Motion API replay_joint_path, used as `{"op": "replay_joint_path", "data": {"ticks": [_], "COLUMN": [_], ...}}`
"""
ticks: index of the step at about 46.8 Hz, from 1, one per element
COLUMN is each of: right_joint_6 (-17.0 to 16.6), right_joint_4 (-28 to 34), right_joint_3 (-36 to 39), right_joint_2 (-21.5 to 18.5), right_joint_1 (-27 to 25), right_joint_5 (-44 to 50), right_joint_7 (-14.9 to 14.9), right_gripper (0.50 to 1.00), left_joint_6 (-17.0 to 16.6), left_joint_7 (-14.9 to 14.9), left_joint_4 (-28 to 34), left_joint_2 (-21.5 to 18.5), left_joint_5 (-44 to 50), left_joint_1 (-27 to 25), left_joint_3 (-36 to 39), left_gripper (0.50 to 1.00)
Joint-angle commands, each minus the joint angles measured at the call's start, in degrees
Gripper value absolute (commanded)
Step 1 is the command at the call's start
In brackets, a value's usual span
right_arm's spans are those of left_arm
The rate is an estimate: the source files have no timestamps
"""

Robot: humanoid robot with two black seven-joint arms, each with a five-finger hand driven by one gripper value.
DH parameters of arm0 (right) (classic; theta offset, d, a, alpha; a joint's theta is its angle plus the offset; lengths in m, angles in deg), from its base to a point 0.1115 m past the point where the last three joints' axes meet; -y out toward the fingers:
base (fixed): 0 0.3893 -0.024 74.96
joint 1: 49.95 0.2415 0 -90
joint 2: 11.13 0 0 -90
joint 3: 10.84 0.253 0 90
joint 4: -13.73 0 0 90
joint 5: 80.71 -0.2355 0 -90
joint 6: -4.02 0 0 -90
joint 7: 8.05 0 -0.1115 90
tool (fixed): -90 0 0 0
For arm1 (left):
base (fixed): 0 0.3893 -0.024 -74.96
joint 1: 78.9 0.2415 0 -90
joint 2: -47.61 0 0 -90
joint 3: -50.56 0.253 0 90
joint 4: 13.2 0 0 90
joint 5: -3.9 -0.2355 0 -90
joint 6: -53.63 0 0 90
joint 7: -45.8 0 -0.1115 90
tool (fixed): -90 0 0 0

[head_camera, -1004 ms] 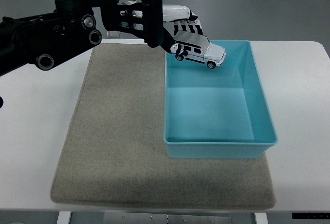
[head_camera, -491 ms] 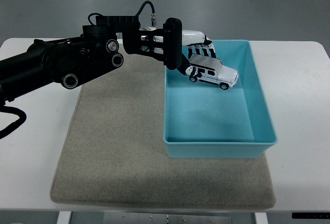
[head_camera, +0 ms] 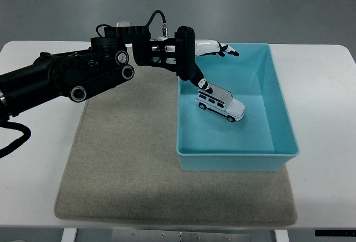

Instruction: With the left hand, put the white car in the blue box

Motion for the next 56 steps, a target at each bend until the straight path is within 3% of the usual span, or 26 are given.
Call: {"op": "replay_joint_path", "data": {"ticks": [1,5,17,29,45,56], "right_joint_6": [0.0,0.0,0.0,0.0,0.0,0.0], "right_joint_4": [0.1,0.0,0.0,0.1,0.0,0.1], "right_joint_3": [0.0,0.0,0.0,0.0,0.0,0.0], "right_joint_2": [0.0,0.0,0.0,0.0,0.0,0.0], "right_joint_1": [0.0,0.0,0.0,0.1,0.0,0.0], "right_joint_5": [0.0,0.0,0.0,0.0,0.0,0.0], "right_joint_7": [0.0,0.0,0.0,0.0,0.0,0.0], "right_gripper": [0.936,0.936,0.936,0.936,0.936,0.936], "left_joint_6": [-0.2,-0.3,0.5,1.3,15.4,17.3], "left_joint_7": [0.1,0.1,0.0,-0.1,-0.1,-0.4], "left_joint_4": [0.0,0.0,-1.5,-4.2,-5.8,-5.6], "left_joint_2": [0.0,-0.4,-4.1,-7.9,-18.0,-21.6], "left_joint_5": [1.6,7.7,38.7,54.9,68.4,73.2], "left_joint_1": [0.1,0.1,0.6,0.9,3.3,8.6], "left_joint_3": [-0.6,-1.0,-3.2,-3.1,-3.5,-8.1], "left_gripper": [0.996,0.996,0.996,0.996,0.996,0.996]}}
